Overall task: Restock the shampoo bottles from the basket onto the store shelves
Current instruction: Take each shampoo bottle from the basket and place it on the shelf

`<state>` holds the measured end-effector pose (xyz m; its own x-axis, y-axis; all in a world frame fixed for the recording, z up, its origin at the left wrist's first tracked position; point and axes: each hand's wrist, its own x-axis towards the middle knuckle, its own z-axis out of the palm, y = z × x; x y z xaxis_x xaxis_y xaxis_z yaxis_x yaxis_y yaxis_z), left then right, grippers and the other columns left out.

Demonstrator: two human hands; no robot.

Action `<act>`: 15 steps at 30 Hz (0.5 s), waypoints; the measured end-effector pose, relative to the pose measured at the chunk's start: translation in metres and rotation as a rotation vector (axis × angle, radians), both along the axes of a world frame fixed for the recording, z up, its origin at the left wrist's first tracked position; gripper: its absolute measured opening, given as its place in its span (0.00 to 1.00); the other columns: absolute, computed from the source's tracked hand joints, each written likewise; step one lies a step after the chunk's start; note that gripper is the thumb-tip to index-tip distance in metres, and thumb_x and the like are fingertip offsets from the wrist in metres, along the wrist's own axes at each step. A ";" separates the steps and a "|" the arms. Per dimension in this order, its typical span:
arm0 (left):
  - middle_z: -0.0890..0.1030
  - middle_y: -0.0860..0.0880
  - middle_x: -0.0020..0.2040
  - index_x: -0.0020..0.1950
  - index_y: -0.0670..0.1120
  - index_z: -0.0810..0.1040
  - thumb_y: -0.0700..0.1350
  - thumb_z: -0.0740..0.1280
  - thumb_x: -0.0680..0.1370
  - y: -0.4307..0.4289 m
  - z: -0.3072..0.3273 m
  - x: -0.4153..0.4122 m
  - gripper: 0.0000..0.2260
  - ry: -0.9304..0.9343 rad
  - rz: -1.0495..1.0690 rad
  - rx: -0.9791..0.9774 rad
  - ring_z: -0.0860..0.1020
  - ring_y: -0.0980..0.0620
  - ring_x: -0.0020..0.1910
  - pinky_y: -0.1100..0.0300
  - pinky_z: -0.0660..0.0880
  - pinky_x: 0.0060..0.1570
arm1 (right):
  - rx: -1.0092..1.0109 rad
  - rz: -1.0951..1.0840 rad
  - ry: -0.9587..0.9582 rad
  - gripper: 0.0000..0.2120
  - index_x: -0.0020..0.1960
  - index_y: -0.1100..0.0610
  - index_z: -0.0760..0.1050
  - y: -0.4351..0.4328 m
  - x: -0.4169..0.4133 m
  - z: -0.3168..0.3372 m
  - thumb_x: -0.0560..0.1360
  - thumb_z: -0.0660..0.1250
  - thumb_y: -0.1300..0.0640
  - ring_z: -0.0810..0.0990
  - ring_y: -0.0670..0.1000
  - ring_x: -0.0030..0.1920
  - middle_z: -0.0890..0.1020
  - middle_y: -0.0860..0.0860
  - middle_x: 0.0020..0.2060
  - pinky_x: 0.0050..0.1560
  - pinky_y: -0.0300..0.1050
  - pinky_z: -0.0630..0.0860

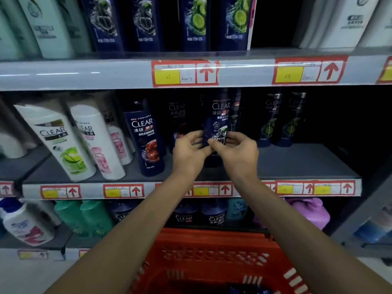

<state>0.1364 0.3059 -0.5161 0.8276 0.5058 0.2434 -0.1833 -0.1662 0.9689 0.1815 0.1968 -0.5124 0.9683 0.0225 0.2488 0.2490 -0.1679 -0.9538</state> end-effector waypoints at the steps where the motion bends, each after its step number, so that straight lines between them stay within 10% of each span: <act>1: 0.86 0.50 0.55 0.64 0.43 0.82 0.37 0.78 0.75 0.002 -0.001 0.007 0.19 -0.004 0.014 0.002 0.84 0.56 0.53 0.62 0.82 0.55 | 0.021 -0.004 -0.009 0.23 0.59 0.56 0.81 0.004 0.005 -0.002 0.68 0.81 0.50 0.83 0.40 0.45 0.83 0.40 0.42 0.52 0.42 0.83; 15: 0.82 0.46 0.60 0.74 0.43 0.75 0.44 0.77 0.76 0.023 -0.030 0.050 0.27 0.110 0.194 0.131 0.83 0.51 0.56 0.56 0.81 0.59 | -0.019 -0.048 -0.033 0.15 0.49 0.51 0.78 0.034 0.049 -0.030 0.68 0.81 0.51 0.83 0.45 0.45 0.84 0.45 0.43 0.49 0.46 0.83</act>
